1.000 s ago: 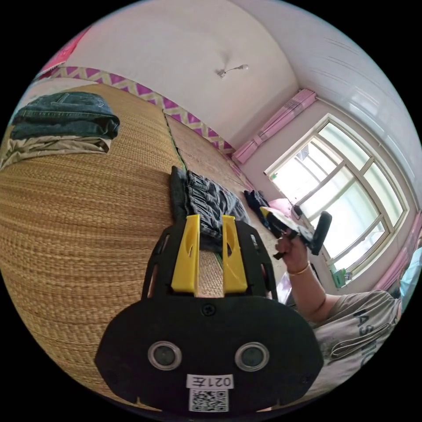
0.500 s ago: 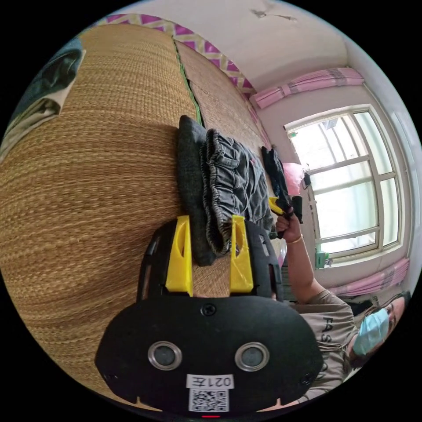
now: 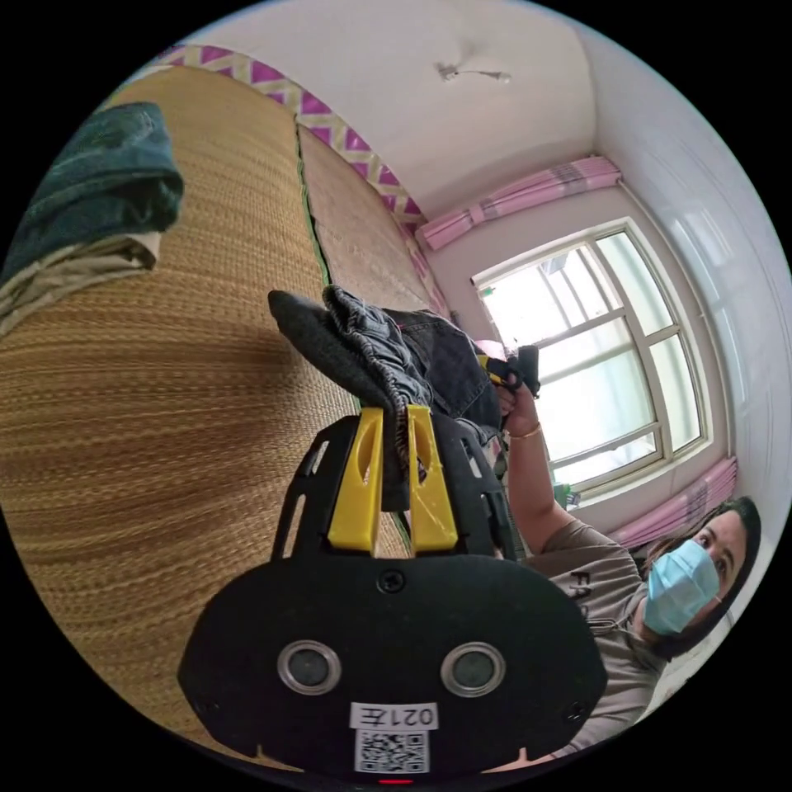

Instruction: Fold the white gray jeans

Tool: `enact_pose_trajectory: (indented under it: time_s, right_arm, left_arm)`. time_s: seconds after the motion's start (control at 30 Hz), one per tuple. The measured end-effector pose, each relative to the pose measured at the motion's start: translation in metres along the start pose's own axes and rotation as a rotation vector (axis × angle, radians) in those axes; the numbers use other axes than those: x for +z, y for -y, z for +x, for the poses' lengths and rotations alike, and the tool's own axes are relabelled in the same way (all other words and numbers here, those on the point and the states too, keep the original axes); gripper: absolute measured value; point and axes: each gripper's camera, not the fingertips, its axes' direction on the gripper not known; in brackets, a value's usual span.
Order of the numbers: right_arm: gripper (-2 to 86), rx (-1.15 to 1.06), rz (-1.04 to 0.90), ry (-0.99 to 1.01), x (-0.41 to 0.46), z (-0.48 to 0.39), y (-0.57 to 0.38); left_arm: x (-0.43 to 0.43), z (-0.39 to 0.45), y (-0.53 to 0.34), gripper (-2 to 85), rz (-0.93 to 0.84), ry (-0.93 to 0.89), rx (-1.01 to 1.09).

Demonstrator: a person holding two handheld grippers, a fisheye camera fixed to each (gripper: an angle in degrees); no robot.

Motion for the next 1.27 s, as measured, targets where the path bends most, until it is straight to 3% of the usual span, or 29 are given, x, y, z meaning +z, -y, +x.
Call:
enact_pose_trajectory:
  time_s: [0.37, 0.5, 0.63, 0.7, 0.73, 0.8, 1.07, 1.2, 1.27]
  right_arm:
    - [3.3, -0.334, -0.052, 0.094, 0.172, -0.193, 0.211]
    - [6.0, -0.318, 0.025, -0.036, 0.264, -0.227, 0.252]
    - [4.6, -0.272, -0.083, -0.232, 0.337, -0.21, 0.237]
    - [2.3, -0.255, -0.117, -0.231, 0.349, -0.182, 0.204]
    - [1.9, -0.253, -0.125, -0.212, 0.348, -0.174, 0.194]
    - [0.5, -0.234, -0.149, -0.157, 0.326, -0.147, 0.152]
    - [1.3, -0.337, -0.14, -0.202, 0.167, -0.135, -0.032]
    - [6.4, -0.359, -0.007, -0.329, 0.073, -0.154, -0.157]
    - [7.4, -0.37, 0.055, -0.414, 0.041, -0.165, -0.21]
  left_arm:
    - [-0.294, -0.012, 0.008, 5.1, 0.411, 0.251, 0.024]
    - [-0.342, -0.074, 0.004, 7.6, 0.553, 0.282, -0.102]
    - [-0.344, -0.198, -0.055, 7.8, 0.567, 0.286, -0.443]
    - [-0.34, -0.222, -0.096, 6.0, 0.683, 0.111, -0.381]
    - [-0.335, -0.232, -0.122, 3.5, 0.733, 0.01, -0.372]
    - [-0.325, -0.225, -0.148, 2.1, 0.719, -0.004, -0.302]
    - [-0.23, -0.102, -0.232, 2.3, 0.491, -0.166, -0.124]
    - [-0.168, -0.04, -0.263, -0.2, 0.389, -0.172, -0.045]
    - [-0.127, 0.006, -0.278, -0.7, 0.332, -0.054, 0.045]
